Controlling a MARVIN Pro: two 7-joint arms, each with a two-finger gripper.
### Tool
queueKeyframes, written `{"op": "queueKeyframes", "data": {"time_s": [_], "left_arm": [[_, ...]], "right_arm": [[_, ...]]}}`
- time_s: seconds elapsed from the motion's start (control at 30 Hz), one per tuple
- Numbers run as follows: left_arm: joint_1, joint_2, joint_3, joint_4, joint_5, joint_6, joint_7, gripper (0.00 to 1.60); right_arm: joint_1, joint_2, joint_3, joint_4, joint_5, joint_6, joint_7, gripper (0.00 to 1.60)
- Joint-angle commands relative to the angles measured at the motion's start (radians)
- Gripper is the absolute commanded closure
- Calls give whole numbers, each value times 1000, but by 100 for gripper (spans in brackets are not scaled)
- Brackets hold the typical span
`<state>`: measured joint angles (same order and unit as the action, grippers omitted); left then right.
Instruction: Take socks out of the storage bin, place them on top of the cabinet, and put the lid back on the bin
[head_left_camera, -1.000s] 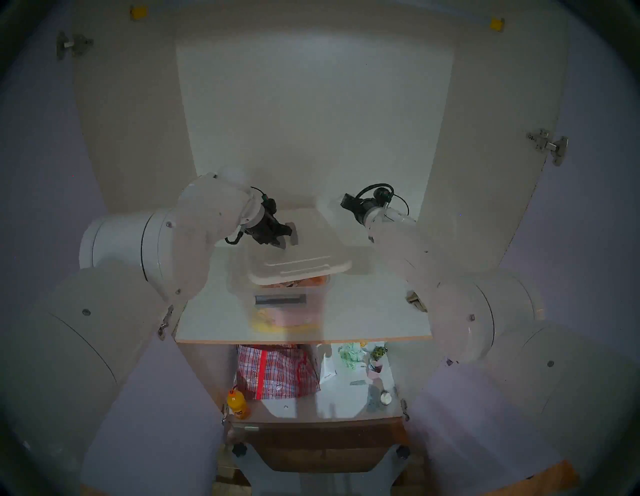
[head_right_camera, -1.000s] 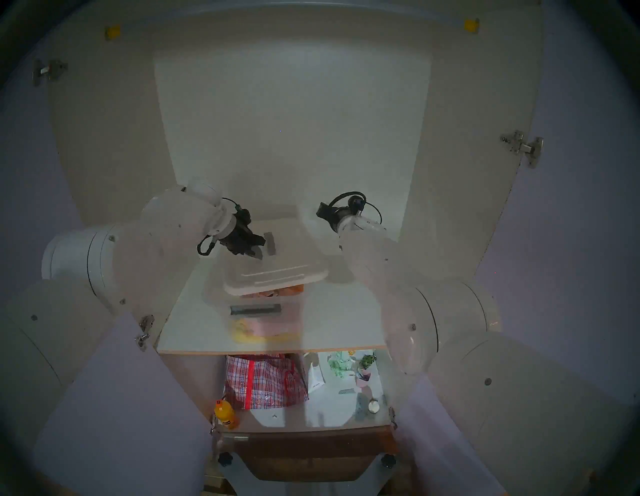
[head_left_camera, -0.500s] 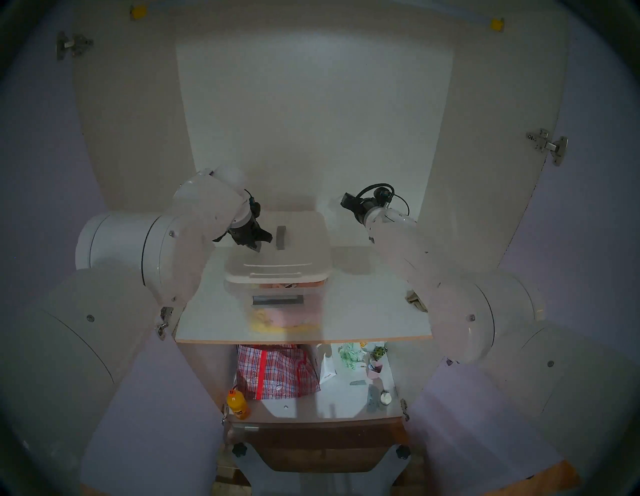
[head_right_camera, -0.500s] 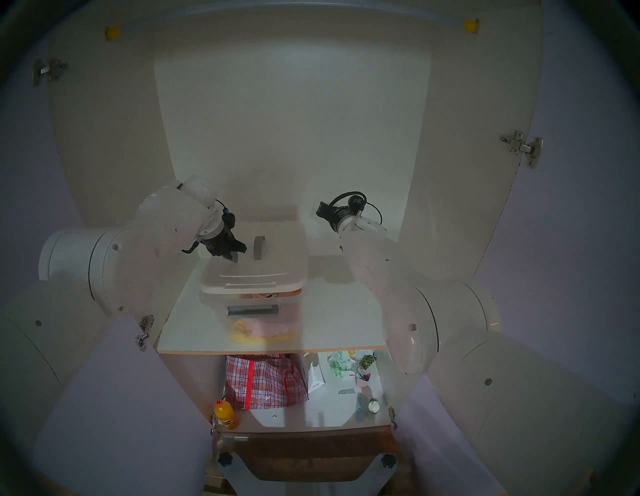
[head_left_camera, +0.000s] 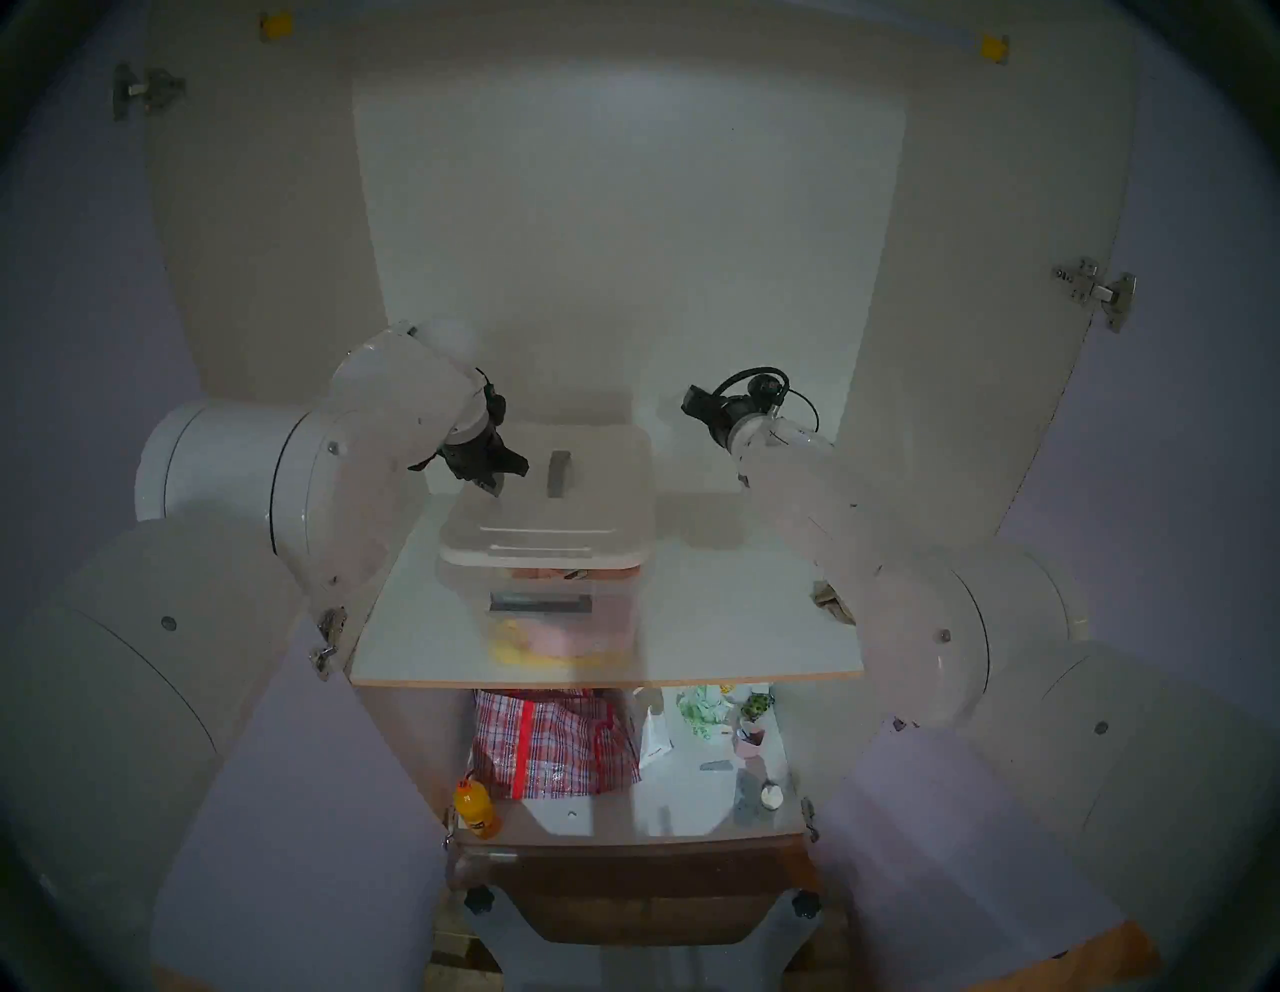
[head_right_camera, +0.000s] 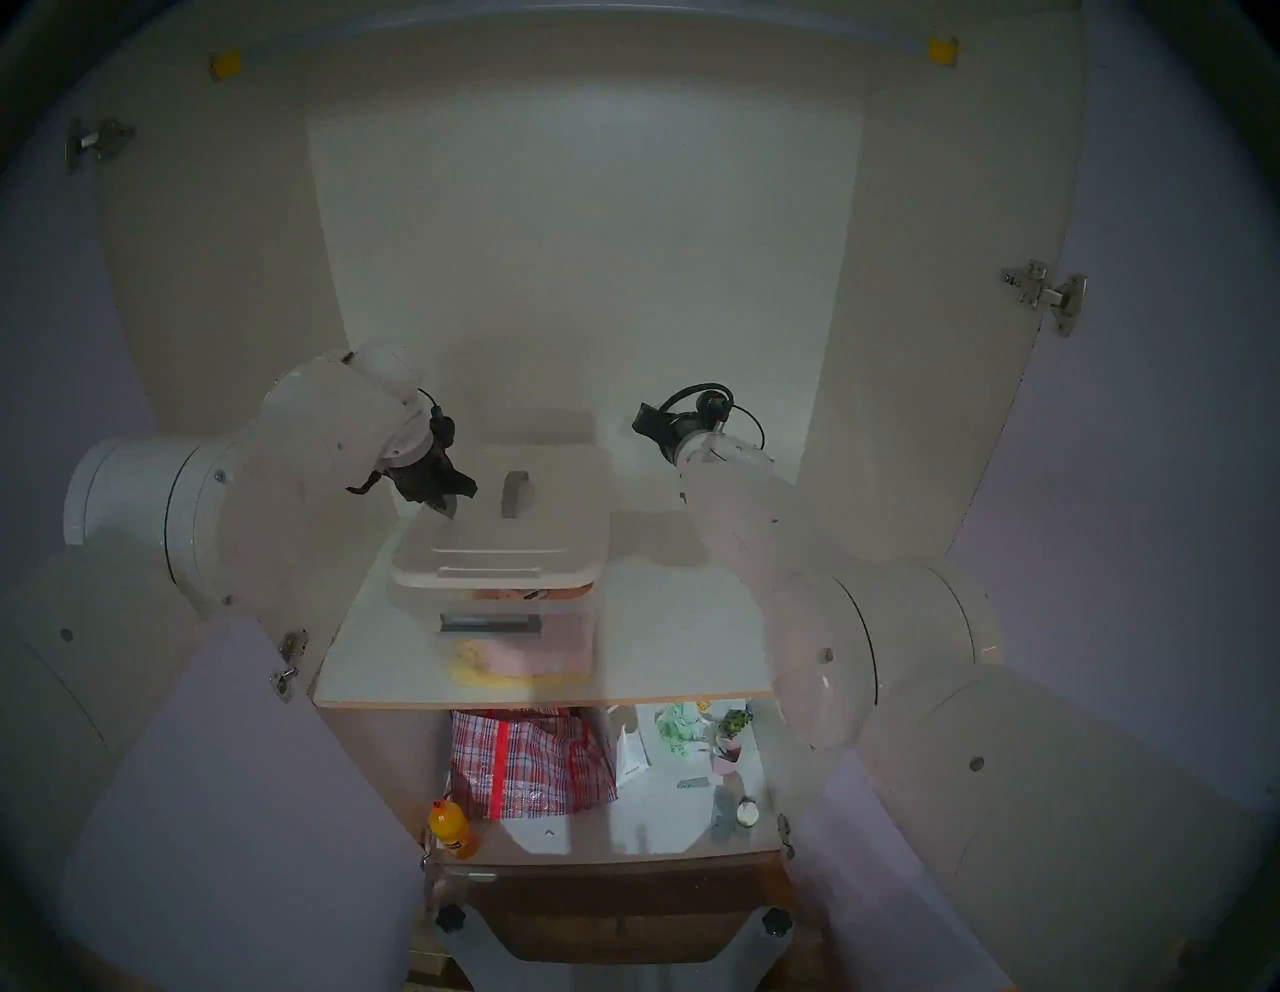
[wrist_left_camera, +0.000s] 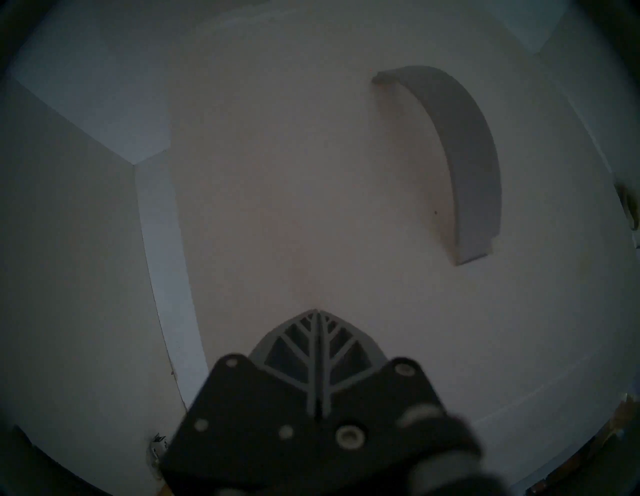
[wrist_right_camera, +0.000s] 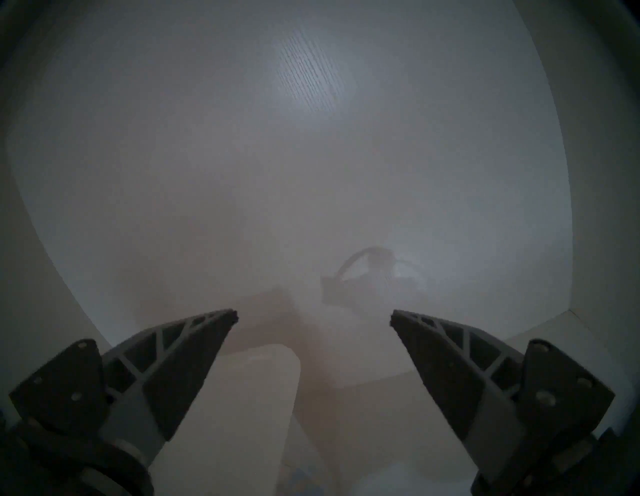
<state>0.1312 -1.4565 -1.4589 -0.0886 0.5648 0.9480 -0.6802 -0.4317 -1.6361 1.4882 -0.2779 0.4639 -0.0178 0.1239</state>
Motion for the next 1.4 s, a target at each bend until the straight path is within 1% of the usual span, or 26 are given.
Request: {"op": "queueKeyframes", "data": {"time_s": [0.0,0.03,0.07,0.13,0.23,0.27,0.33,0.37,0.47,0.5,0.53,0.63,0.67,0.83,0.9,0.93,1.07,1.17,1.3,1.37], "left_arm": [[-46,9,-8,-12,-6,12,-4,100],[-46,11,-11,-11,-7,12,-4,58],[-47,10,-15,-11,-11,12,-5,0],[-49,10,-21,-11,-15,12,-7,0],[-54,4,-56,-20,-40,12,-19,0],[-54,4,-56,-20,-40,12,-19,0],[-56,0,-96,-23,-59,12,-25,0],[-56,0,-96,-23,-59,12,-25,0],[-54,-9,-147,-26,-73,12,-31,0],[-53,-13,-187,-27,-82,10,-31,0],[-53,-13,-187,-27,-82,10,-31,0],[-47,-29,-221,-33,-86,-11,-25,0],[-41,-34,-246,-33,-91,-19,-23,0],[-14,-67,-249,-39,-72,-64,5,0],[-11,-70,-248,-40,-71,-69,10,0],[2,-84,-244,-45,-65,-91,21,0],[25,-104,-237,-53,-60,-129,47,0],[43,-114,-230,-62,-56,-163,79,0],[59,-114,-220,-72,-47,-189,126,0],[71,-113,-212,-83,-41,-206,164,0]], "right_arm": [[32,-3,0,-23,-1,-22,9,0],[32,-3,0,-23,-1,-23,9,0],[32,-3,0,-23,-1,-24,10,0],[32,-3,0,-23,-1,-24,10,0],[32,-3,0,-23,-1,-24,11,0],[32,-3,0,-23,-1,-24,11,0],[31,-3,1,-22,-1,-24,11,0],[31,-3,1,-22,-1,-24,11,0],[31,-3,1,-22,-1,-24,11,0],[31,-3,1,-22,-1,-24,11,0],[31,-3,1,-22,-1,-24,11,0],[31,-3,2,-21,-1,-23,12,0],[31,-3,2,-21,-1,-23,12,0],[31,-3,3,-20,-1,-20,11,0],[31,-3,3,-20,-1,-20,11,0],[30,-3,3,-20,-1,-19,11,0],[30,-3,4,-19,-1,-19,10,0],[30,-3,5,-19,-1,-18,10,0],[30,-3,6,-19,-1,-19,10,0],[31,-3,6,-19,-1,-19,11,0]]}}
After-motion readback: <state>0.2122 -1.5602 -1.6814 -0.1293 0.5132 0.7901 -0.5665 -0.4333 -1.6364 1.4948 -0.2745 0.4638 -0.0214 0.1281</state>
